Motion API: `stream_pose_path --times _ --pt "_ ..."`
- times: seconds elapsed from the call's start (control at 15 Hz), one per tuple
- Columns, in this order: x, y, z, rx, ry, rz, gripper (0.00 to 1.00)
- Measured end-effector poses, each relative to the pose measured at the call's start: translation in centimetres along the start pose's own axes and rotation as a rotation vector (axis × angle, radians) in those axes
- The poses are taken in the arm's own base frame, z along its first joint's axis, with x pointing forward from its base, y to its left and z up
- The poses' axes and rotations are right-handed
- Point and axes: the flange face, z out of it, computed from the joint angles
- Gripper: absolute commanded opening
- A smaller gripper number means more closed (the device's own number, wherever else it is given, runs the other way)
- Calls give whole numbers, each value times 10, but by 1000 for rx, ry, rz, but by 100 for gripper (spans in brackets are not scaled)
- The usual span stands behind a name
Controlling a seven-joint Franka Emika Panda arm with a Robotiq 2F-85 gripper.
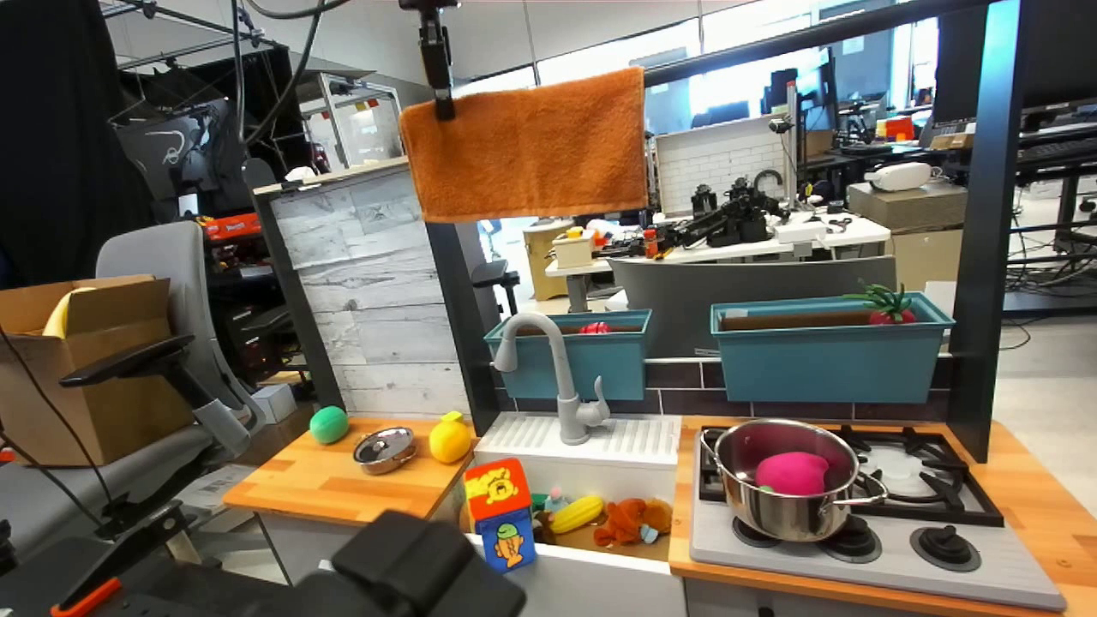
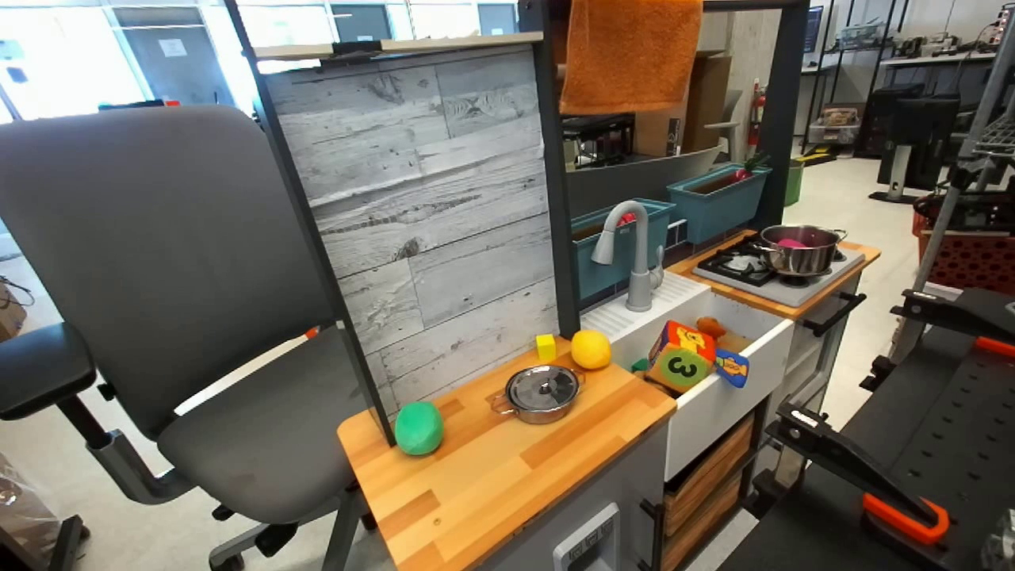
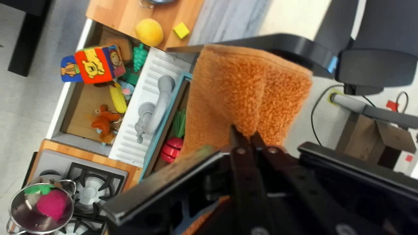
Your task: Unhang the orange towel
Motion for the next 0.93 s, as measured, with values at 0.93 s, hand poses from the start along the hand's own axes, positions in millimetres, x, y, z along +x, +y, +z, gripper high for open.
stream_pose_path --times 0.93 --pt "-38 71 69 -485 -341 -281 1"
